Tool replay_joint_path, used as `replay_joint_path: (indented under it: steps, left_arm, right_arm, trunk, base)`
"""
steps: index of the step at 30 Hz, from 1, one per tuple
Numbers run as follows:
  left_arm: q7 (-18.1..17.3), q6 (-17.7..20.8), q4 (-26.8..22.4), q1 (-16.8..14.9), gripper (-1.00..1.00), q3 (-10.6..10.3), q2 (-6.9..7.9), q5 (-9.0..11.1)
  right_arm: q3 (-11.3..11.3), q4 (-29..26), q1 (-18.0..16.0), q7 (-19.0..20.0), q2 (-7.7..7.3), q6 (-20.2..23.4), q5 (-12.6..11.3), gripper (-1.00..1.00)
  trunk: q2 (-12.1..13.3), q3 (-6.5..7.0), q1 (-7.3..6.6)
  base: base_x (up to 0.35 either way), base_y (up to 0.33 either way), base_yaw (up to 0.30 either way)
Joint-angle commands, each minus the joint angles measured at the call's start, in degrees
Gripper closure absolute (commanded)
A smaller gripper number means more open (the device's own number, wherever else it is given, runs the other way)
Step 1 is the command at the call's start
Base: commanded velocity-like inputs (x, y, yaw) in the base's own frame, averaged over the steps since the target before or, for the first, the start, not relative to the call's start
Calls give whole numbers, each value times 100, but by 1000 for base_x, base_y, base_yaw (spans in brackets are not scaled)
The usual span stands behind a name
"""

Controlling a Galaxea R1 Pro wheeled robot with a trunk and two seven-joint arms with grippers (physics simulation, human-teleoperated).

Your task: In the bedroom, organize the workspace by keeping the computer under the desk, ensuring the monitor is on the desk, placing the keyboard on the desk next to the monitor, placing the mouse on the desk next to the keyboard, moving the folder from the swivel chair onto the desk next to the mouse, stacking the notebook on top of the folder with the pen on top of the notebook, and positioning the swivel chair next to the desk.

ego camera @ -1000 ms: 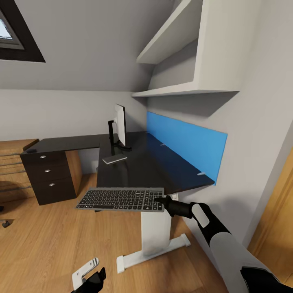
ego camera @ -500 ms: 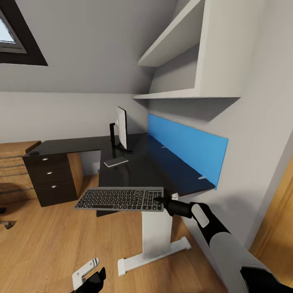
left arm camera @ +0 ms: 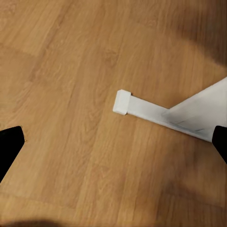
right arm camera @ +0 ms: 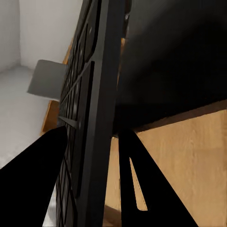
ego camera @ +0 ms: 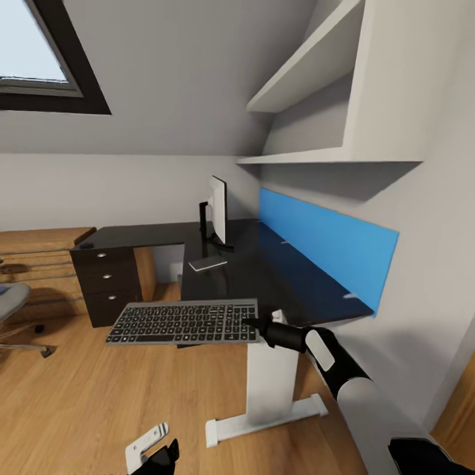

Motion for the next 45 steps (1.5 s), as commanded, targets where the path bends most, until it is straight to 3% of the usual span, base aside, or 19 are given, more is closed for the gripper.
replay_joint_path:
  steps: [1,7,14,19,26,30,32,35,45]
  left_arm:
    - [35,17,10,-2,-100,-15,3,20]
    - [34,17,119,-2,-100,-120,9,16]
    - [34,17,128,-2,-100,-135,3,9]
    - [11,17,303,-2,-100,-159,-12,-234]
    - [8,17,428,-2,-100,-156,-15,-262]
    - [8,17,458,-2,-100,-155,-15,-265]
    - [8,17,467,-2,-100,-155,-16,-266]
    - [8,17,470,-2,-100,-155,-16,-266]
    - [8,17,471,-2,-100,-155,-16,-267]
  right_arm:
    - [90,-83,25,62,-2,-33,-9,100]
    - [303,-477,202,164,-4,-114,-9,100]
    - [314,-529,229,174,-6,-117,-22,100]
    - [330,-535,232,162,144,-125,-54,100]
    - [336,-812,301,124,265,-134,-40,100]
    - [342,-1390,639,90,339,-133,-26,100]
    - [350,-2151,1074,-175,421,-129,-24,100]
    - [353,-2744,1394,-625,497,-129,-41,100]
    - [358,-3143,1574,-1592,639,-219,-69,100]
  trunk:
    - [-2,1,0]
    - [-2,34,0]
    - [-2,41,0]
    - [-2,41,0]
    - [-2,41,0]
    - [-2,41,0]
    - [-2,41,0]
    - [-2,41,0]
    - [-2,41,0]
  base:
    - [0,0,218]
    - [0,0,208]
    - [0,0,46]
    - [103,229,2]
    - [116,308,0]
    - [116,313,0]
    - [115,314,0]
    - [73,321,0]
    - [12,333,0]
